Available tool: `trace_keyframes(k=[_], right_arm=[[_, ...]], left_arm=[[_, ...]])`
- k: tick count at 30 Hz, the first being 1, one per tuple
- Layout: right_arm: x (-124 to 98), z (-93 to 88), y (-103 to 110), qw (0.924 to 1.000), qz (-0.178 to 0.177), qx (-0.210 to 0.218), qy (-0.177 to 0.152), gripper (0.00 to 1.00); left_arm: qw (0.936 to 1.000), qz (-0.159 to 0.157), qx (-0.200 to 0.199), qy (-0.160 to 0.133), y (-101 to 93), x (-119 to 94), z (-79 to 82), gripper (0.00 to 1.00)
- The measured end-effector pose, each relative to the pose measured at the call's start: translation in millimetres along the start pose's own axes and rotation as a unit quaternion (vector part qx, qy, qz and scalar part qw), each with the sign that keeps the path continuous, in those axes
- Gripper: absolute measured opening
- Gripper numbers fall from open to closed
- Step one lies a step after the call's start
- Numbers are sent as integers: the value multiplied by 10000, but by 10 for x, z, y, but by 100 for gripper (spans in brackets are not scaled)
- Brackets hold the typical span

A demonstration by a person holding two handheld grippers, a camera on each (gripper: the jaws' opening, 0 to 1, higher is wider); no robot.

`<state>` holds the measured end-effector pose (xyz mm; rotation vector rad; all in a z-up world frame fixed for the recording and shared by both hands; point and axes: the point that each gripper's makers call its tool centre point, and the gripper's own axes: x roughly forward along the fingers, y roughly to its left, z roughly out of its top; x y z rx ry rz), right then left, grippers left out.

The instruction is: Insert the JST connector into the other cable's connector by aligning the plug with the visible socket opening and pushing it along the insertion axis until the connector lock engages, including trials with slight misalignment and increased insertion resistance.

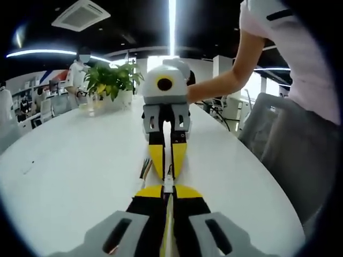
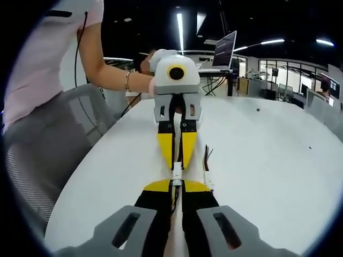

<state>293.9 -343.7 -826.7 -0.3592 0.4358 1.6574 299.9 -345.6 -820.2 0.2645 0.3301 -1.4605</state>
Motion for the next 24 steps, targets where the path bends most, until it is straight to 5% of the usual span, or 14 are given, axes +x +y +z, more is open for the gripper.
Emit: trace_keyframes(k=[24], right_arm=[[-8, -77, -70, 9998, -72, 139, -82, 1]], left_arm=[[9998, 87, -101, -175, -35, 56, 66, 0]])
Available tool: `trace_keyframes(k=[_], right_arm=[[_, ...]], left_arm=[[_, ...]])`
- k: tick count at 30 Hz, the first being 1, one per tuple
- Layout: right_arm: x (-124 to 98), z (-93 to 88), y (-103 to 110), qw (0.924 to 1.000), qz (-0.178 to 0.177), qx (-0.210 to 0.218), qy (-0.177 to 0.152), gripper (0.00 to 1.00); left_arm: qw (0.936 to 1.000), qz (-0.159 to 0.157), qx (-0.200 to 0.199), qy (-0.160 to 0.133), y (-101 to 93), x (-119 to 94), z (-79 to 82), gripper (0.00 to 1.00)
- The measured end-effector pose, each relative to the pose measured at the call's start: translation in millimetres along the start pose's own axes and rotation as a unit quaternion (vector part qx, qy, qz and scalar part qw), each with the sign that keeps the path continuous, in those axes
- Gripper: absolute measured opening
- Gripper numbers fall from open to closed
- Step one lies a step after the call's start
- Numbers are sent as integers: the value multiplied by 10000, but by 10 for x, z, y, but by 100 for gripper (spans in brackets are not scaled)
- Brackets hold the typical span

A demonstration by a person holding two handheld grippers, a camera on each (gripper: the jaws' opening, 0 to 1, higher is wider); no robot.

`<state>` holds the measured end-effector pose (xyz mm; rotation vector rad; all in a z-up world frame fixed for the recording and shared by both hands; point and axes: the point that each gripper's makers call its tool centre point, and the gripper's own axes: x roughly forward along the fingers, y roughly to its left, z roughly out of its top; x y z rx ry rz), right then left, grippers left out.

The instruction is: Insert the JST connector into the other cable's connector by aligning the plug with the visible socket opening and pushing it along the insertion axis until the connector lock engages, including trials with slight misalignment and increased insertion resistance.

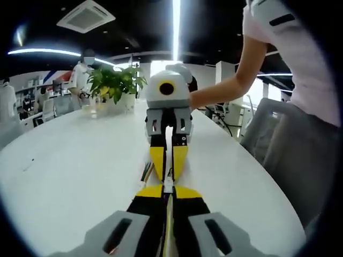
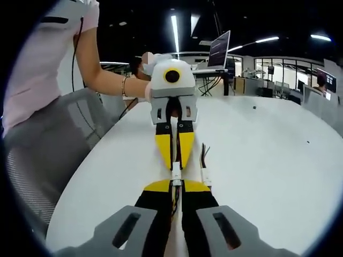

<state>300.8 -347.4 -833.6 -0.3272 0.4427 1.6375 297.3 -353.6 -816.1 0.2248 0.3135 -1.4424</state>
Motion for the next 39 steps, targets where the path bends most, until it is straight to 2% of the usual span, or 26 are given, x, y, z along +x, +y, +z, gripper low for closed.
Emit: trace_keyframes(k=[11, 14, 20, 25, 27, 39], right_arm=[[61, -34, 22, 10000, 4, 25, 4, 2], [99, -72, 37, 10000, 12, -74, 59, 3], [114, -86, 29, 9998, -41, -163, 60, 3], [108, -109, 4, 9999, -36, -138, 82, 4], [110, -120, 6, 9999, -36, -81, 111, 4], [95, -159, -76, 9998, -117, 61, 146, 4]], left_arm=[[10000, 6, -41, 30, -9, 32, -66, 0], [9999, 9, -40, 149, -13, 39, -134, 0], [9998, 67, -59, 198, 6, 34, -182, 0], [9997, 75, -51, 224, 21, 8, -215, 0], [9993, 67, -255, 262, 23, 2, -242, 0], [9993, 121, -155, 317, 54, -34, -270, 0]])
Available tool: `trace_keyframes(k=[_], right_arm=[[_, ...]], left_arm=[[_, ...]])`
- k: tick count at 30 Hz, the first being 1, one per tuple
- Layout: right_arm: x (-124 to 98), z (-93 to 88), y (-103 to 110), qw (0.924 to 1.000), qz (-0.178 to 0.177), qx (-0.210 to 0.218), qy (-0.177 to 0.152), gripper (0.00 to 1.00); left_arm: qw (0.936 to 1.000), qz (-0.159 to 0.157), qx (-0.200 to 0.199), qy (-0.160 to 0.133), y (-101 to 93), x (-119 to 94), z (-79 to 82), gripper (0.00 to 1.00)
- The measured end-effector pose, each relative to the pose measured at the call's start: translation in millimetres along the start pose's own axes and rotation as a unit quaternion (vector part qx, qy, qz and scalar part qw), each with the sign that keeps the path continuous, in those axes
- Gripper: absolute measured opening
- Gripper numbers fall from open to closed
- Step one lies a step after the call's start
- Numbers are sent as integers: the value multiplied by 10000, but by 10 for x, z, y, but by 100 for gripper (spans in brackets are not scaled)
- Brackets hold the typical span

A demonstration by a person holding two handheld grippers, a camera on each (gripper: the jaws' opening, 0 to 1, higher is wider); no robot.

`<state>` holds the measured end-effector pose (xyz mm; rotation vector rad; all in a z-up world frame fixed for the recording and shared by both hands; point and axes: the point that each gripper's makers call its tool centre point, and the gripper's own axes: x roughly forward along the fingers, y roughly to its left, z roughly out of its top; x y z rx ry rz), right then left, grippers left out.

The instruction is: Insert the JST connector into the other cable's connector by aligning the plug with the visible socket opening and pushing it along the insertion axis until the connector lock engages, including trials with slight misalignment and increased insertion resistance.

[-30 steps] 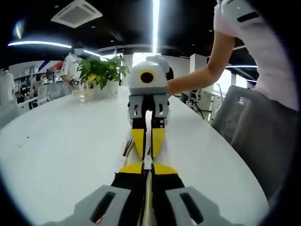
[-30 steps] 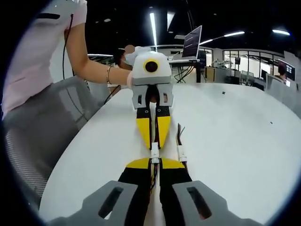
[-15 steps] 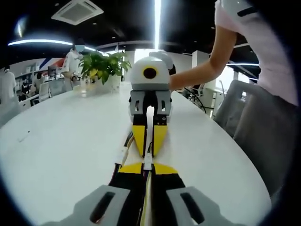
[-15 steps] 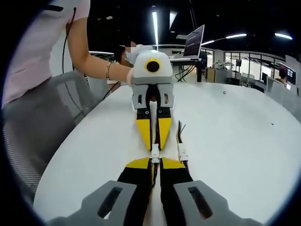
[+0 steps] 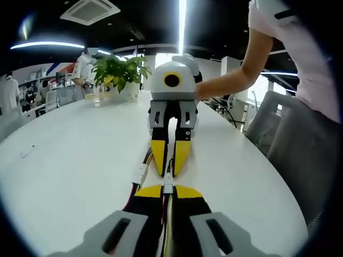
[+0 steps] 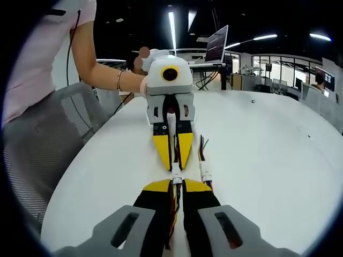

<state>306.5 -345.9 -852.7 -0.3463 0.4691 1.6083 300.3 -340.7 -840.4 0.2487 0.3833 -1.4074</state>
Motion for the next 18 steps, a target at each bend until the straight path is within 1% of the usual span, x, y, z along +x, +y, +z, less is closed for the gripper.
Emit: trace_keyframes(k=[6, 9, 13, 16, 18], right_arm=[[-26, -9, 16, 10000, -32, 27, 45, 4], [-51, -21, 11, 9999, -79, 71, 59, 5], [-76, -41, -10, 9996, -222, 145, 69, 6], [-62, -33, 17, 9994, -252, 246, 5, 8], [-68, -39, 12, 9992, -298, 257, 32, 8]], left_arm=[[10000, 55, -54, 33, 29, -17, -13, 1], [9999, 106, -115, -16, 43, -40, 1, 3], [9998, 128, -119, -31, 50, -63, 27, 5], [9998, 162, -143, -3, 38, -53, 39, 7], [9998, 153, -160, 17, 28, -53, 37, 8]])
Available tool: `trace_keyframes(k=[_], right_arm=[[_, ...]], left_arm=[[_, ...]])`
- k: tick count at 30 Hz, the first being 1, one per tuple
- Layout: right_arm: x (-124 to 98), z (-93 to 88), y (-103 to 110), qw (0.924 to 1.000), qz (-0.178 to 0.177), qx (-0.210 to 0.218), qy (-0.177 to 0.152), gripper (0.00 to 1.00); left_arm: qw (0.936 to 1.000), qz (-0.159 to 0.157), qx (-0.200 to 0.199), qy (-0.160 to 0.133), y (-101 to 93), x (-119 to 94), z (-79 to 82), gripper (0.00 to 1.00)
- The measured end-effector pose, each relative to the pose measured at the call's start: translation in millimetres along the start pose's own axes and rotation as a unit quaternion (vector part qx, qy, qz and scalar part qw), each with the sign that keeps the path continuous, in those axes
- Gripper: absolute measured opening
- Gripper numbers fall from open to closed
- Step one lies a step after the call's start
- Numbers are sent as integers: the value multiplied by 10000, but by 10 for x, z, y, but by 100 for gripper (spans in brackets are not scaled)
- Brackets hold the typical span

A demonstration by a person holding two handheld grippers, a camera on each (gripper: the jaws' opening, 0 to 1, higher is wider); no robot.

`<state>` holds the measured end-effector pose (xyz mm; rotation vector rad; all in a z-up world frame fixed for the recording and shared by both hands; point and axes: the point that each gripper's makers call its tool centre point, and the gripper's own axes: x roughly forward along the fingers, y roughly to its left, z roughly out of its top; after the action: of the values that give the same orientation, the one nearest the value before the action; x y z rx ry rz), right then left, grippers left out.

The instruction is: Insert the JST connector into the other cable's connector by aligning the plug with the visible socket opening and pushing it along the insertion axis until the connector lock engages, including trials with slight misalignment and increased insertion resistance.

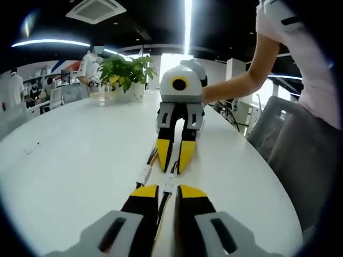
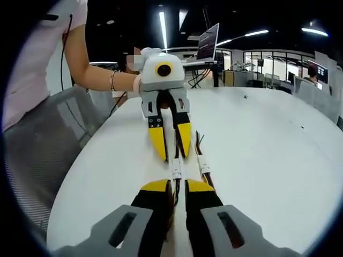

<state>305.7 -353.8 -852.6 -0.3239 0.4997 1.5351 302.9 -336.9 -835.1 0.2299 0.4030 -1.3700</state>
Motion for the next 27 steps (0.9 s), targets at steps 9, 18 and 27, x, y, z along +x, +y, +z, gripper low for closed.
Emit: trace_keyframes(k=[9, 18, 27], right_arm=[[-111, 104, -35, 9986, -370, 248, -279, 15], [-283, 151, -4, 9966, -685, 377, -277, 22], [-525, 303, 71, 9928, -1107, 255, -367, 36]], left_arm=[[9997, 155, -94, -156, -3, -65, 112, 12], [9984, 542, -158, -100, 4, -233, 166, 24], [9965, 832, -108, -59, -45, -411, 260, 34]])
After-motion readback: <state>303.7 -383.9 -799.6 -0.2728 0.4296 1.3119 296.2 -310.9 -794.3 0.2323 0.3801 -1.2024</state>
